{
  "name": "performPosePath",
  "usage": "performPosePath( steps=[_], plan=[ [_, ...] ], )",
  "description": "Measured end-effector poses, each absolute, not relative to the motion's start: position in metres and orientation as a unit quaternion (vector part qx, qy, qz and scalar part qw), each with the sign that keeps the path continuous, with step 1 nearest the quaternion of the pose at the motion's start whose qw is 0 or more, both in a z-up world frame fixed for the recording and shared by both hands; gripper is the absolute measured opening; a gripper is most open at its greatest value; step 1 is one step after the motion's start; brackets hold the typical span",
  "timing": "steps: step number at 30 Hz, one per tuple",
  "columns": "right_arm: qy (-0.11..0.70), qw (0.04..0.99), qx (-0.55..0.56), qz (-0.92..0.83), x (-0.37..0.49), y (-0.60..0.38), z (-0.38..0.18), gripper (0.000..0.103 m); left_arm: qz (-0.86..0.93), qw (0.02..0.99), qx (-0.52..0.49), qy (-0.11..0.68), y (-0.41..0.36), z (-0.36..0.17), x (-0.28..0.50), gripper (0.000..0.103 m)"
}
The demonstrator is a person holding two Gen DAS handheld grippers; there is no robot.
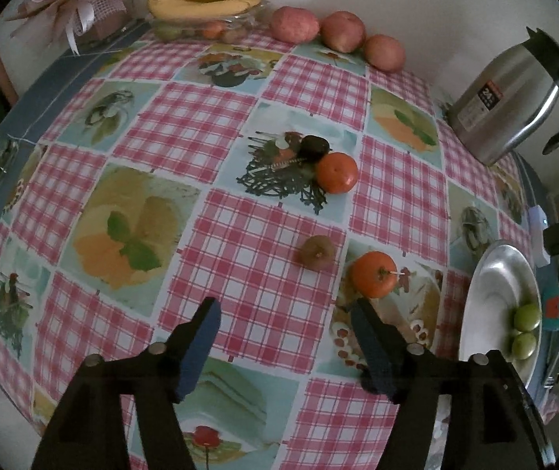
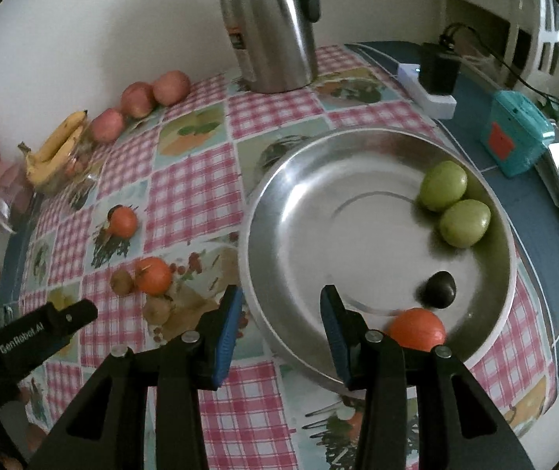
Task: Organize fruits
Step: 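Move both open tools back toward the fruit on the tablecloth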
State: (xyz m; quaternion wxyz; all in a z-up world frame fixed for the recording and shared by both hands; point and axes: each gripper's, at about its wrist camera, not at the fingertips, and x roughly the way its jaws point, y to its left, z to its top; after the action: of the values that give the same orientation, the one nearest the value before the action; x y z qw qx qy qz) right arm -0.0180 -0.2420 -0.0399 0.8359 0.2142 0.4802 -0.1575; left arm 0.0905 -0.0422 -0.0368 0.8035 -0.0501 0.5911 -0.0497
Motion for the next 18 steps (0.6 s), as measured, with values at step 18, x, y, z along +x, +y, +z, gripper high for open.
performPosePath(
  steps=[18],
  plan=[
    [0.494, 0.826, 0.207, -0.173, -0.0168, -0.2431, -0.047, 0.071, -0.032, 0.806, -0.025, 0.59, -0.0394, -0.0415, 0.093, 0.103]
  ],
)
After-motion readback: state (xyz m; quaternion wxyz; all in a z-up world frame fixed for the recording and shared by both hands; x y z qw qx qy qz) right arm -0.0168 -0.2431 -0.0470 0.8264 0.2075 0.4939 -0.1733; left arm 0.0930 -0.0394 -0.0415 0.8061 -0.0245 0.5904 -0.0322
